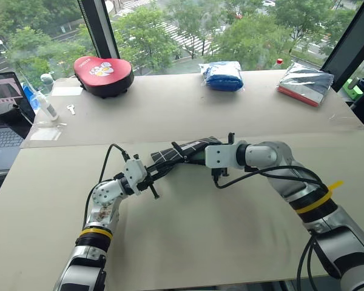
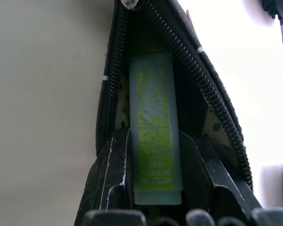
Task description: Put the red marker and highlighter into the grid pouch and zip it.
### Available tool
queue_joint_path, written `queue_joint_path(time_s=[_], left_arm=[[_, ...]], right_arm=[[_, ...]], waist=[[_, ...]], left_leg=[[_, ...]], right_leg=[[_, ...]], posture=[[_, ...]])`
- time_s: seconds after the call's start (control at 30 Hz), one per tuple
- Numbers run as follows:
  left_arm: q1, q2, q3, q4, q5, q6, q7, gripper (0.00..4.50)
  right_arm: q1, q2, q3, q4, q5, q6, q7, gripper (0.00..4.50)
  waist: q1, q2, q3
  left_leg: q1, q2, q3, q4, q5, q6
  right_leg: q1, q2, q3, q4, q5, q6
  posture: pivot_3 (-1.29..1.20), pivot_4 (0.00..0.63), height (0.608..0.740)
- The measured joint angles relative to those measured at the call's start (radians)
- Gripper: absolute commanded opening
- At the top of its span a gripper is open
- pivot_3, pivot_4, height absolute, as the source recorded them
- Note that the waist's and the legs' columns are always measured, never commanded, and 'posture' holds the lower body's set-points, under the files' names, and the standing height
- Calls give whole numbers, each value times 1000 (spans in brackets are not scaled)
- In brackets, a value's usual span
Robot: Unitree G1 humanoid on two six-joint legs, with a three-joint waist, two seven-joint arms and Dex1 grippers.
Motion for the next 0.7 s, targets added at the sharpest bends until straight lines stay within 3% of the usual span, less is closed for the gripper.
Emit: queue_joint_path(time_s=[0.1, 0.3, 0.53, 0.6, 0.7], left_arm=[[0, -2, 0, 0, 0, -1, 2, 0], [1, -5, 0, -1, 0, -1, 6, 0], [6, -4, 1, -3, 0, -2, 9, 0], [6, -2, 2, -3, 0, -2, 9, 0], [6, -2, 1, -2, 0, -2, 7, 0]], right_arm=[[5, 9, -13, -14, 34, 1, 24, 3164], [41, 1, -122, -40, 160, 56, 78, 3164], [177, -73, -453, -298, 768, 516, 305, 3164], [187, -68, -520, -331, 894, 610, 308, 3164], [165, 1, -522, -353, 928, 673, 198, 3164]], waist=[[-3, 0, 0], [-4, 0, 0], [4, 0, 0], [1, 0, 0], [-5, 0, 0]], left_leg=[[0, 0, 0, 0, 0, 0], [0, 0, 0, 0, 0, 0], [0, 1, -1, -1, 0, 0], [0, 1, -1, -1, -1, 0], [1, 3, 0, -1, 0, -1]], right_leg=[[0, 0, 0, 0, 0, 0], [0, 0, 0, -1, 0, 0], [1, 1, 0, -6, 1, -1], [1, 1, 0, -7, 1, -2], [1, 3, 1, -6, 2, -3]], posture=[[0, 150, 740], [0, 150, 740], [0, 150, 740], [0, 150, 740], [0, 150, 740]])
